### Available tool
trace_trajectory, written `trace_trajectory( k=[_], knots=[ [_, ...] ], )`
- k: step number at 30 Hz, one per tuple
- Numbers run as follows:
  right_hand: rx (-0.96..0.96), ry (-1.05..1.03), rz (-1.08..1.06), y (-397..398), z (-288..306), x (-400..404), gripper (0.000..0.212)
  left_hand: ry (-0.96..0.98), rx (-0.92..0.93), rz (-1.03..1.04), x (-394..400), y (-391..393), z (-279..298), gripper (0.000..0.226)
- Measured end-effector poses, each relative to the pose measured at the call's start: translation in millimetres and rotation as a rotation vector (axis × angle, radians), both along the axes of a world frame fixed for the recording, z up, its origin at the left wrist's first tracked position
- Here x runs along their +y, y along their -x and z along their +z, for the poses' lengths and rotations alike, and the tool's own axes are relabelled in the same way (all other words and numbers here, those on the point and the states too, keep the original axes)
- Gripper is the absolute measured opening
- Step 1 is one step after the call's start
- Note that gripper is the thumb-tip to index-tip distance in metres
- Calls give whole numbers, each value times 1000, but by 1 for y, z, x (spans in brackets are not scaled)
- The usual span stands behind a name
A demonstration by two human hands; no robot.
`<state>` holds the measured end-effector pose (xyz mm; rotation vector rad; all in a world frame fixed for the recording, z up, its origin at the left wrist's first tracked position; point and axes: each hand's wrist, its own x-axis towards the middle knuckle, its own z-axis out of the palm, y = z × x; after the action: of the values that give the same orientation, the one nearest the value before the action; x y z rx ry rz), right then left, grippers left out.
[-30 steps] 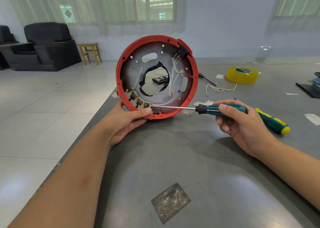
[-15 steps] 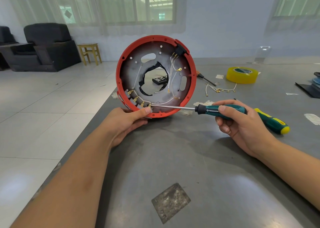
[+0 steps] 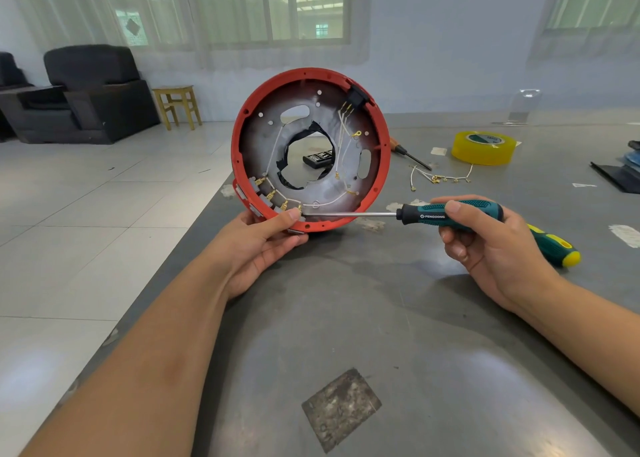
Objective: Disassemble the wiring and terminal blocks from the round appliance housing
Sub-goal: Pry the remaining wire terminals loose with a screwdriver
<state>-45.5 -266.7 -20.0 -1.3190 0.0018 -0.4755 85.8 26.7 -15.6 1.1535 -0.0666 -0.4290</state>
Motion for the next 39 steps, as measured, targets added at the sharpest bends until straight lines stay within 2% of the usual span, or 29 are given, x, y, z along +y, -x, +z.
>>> trace_trajectory(
  k=[3,7,13,19,27,34,39],
  knots=[
    [-22,-16,-42,-2,0,-3,33,25,11,0,0,-1,-3,60],
    [-34,6,-37,-3,-1,-6,26,34,31,-48,5,-4,-5,57],
    [-8,122,-27,1,0,-6,34,-7,28,-115,9,-6,-5,54],
    [-4,291,-73,9,9,3,32,-1,40,-130,10,-6,-4,50],
    [-15,374,-142,13,15,13,31,-38,38,-37,6,-2,-3,56],
    [-22,460,-178,16,16,15,12,-49,17,19,4,1,-3,56],
    [-30,553,-191,18,16,14,18,-39,24,24,3,2,-2,54]
  ],
)
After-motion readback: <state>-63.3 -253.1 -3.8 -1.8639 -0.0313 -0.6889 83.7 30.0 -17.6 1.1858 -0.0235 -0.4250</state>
